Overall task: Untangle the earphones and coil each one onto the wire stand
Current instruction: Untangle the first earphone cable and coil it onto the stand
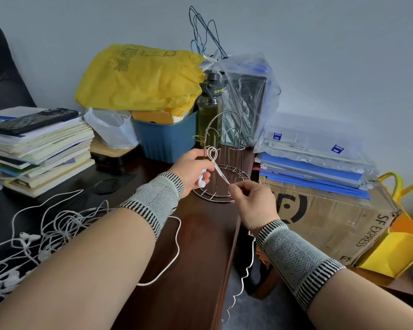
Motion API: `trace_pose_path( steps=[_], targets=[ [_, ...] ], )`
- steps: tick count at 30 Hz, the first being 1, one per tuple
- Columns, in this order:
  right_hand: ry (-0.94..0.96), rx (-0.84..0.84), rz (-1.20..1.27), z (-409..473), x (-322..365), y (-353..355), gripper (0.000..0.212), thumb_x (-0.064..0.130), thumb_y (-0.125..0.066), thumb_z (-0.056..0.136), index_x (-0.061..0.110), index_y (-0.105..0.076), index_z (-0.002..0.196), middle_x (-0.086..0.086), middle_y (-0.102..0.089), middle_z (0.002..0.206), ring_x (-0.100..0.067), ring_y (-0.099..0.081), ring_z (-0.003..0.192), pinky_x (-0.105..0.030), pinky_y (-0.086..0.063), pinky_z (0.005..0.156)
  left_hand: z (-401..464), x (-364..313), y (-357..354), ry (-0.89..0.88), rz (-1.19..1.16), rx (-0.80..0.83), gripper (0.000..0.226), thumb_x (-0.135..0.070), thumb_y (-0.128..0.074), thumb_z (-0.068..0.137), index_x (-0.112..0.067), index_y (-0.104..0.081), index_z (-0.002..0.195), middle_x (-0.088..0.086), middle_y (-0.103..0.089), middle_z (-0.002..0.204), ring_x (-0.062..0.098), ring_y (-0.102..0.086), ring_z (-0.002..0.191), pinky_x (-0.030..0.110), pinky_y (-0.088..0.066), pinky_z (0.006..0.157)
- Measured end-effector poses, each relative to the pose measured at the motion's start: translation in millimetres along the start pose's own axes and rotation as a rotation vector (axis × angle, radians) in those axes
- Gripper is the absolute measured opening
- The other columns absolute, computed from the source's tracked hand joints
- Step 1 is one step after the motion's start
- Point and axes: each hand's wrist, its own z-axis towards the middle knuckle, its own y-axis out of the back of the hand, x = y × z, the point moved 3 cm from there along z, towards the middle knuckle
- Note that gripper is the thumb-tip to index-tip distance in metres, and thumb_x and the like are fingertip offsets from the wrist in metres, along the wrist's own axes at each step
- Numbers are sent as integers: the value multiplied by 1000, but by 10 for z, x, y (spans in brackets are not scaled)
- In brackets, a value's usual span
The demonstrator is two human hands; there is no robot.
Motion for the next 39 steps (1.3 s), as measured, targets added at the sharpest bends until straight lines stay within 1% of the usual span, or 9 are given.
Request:
trace_pose_path(
  steps=[5, 8, 12, 19, 24, 28, 31, 35, 39],
  targets=[
    [-15, -39, 22, -67, -8, 95, 19, 24, -64, 87, 14, -72, 72, 11, -57, 53, -1, -49, 49, -19, -38, 53, -235, 42, -24, -41, 45, -13, 34, 4, -61, 85, -9, -56, 116, 7, -59, 80, 12, -47, 52, 27, -46, 55],
    [-29, -33, 54, -183, 26, 163, 20, 20, -64, 85, 18, -69, 66, 11, -57, 52, 0, -48, 47, -17, -37, 52, -433, 119, -16, -72, 5, -38, 31, 4, -61, 85, -7, -56, 114, 5, -57, 77, 11, -46, 50, 26, -41, 50],
    [3, 9, 151, -409, 101, 218, 19, 24, -65, 87, 21, -69, 69, 10, -58, 54, -3, -49, 50, -20, -42, 55, -731, 252, -19, -125, -45, -69, 29, 3, -61, 84, -7, -58, 111, 2, -56, 71, 11, -45, 48, 28, -39, 53],
    [-15, 86, 245, -741, 187, 227, 29, 16, -64, 87, 21, -61, 58, 13, -50, 44, 1, -42, 40, -16, -36, 49, -1182, 344, -19, -192, -81, -87, 34, 1, -60, 85, -12, -57, 116, 5, -56, 74, 10, -44, 49, 28, -37, 55],
    [61, 56, 213, -849, 257, 210, 20, 21, -66, 88, 21, -71, 69, 17, -57, 48, 2, -50, 49, -11, -40, 54, -1315, 324, 4, -289, -21, -169, 39, -9, -63, 86, -23, -51, 120, -1, -59, 70, 10, -48, 51, 29, -41, 57],
    [107, 28, 174, -893, 291, 184, 17, 24, -65, 89, 17, -74, 78, 0, -67, 61, -4, -54, 53, -22, -48, 57, -1334, 273, 30, -378, 65, -223, 21, -17, -65, 88, -17, -55, 106, -4, -60, 73, 5, -51, 50, 25, -43, 58],
    [118, 10, 154, -907, 314, 164, 16, 25, -63, 91, 18, -74, 81, 8, -61, 56, 0, -50, 47, -19, -45, 54, -1332, 288, -2, -410, 128, -184, 7, -24, -62, 91, -17, -61, 90, -8, -63, 71, 1, -52, 50, 23, -42, 56],
    [139, 1, 147, -908, 359, 163, 16, 25, -62, 92, 19, -74, 83, 13, -55, 50, 0, -49, 46, -17, -41, 53, -1299, 384, 2, -374, 100, -173, 21, -23, -57, 94, -19, -62, 74, -12, -62, 59, 3, -51, 52, 28, -40, 52],
    [123, 15, 152, -919, 374, 151, 21, 26, -60, 92, 21, -69, 74, 14, -53, 46, -2, -48, 46, -20, -41, 53, -1303, 412, 39, -392, 109, -197, 21, -21, -58, 95, -21, -65, 75, -12, -61, 59, 0, -51, 53, 24, -43, 54]
  ],
)
